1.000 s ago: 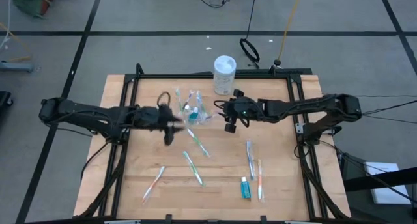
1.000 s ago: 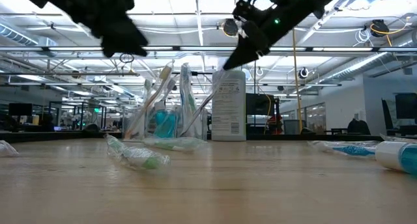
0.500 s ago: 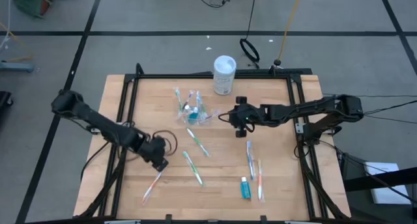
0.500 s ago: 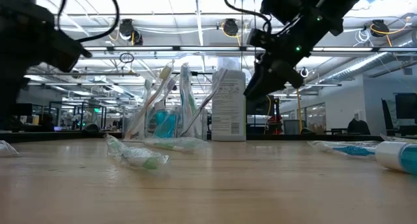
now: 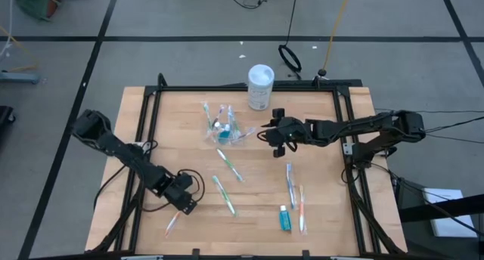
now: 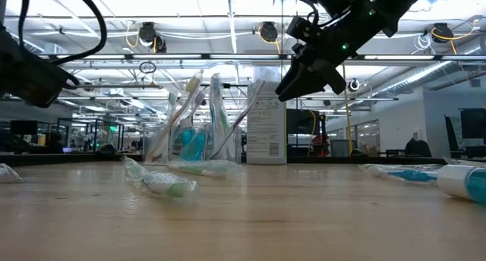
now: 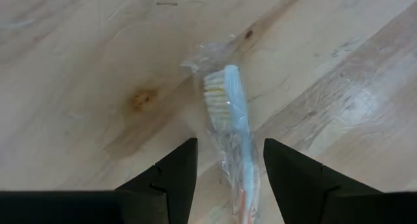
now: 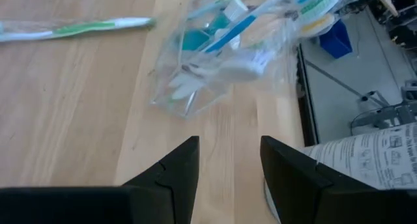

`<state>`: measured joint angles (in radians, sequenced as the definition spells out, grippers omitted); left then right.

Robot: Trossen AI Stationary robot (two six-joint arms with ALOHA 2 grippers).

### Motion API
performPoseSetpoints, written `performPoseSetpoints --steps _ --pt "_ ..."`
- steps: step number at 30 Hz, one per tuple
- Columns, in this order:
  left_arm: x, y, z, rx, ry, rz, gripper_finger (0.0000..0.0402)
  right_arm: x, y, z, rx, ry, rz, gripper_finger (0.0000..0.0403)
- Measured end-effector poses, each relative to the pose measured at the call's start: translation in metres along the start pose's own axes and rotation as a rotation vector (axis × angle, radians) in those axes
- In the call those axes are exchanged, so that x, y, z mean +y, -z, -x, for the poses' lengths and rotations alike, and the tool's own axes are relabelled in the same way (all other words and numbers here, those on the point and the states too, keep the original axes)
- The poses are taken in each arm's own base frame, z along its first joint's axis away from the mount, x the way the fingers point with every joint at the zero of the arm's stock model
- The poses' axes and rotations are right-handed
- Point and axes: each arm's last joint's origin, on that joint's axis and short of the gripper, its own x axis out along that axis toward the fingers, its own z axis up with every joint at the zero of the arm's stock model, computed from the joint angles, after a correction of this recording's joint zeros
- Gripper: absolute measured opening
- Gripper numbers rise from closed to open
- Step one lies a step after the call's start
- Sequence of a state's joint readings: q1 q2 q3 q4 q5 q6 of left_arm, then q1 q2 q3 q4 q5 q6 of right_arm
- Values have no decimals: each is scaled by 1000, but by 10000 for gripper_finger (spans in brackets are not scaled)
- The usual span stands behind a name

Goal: Pick & Place toothbrushing station
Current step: Put the orange toothbrush into the transparent organizer

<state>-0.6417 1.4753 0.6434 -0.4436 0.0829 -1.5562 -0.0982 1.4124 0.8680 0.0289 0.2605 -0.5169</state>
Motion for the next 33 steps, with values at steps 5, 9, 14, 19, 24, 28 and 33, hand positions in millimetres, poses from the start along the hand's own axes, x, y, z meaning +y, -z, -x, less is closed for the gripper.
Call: performPoseSetpoints --steps 5,9,14,19,24,28,33 --pt "2 2 -4 -3 -36 -15 133 -1 -1 0 -10 6 -3 159" --pt "3 1 3 -43 -11 -55 66 -1 -1 0 -10 6 -3 159" --pt "-2 -10 24 -206 96 -130 12 0 -1 0 -10 3 -7 159" --pt "-5 -27 55 -631 136 -316 31 -1 -2 0 -19 7 -11 160" --pt "-5 -48 97 -1172 19 -344 13 -1 -2 0 -24 9 -14 160" --pt "-1 -63 130 -1453 -140 -236 8 -1 -2 0 -25 10 -14 160" --pt "5 -87 152 -1505 -265 -297 25 -1 -2 0 -25 10 -14 160"
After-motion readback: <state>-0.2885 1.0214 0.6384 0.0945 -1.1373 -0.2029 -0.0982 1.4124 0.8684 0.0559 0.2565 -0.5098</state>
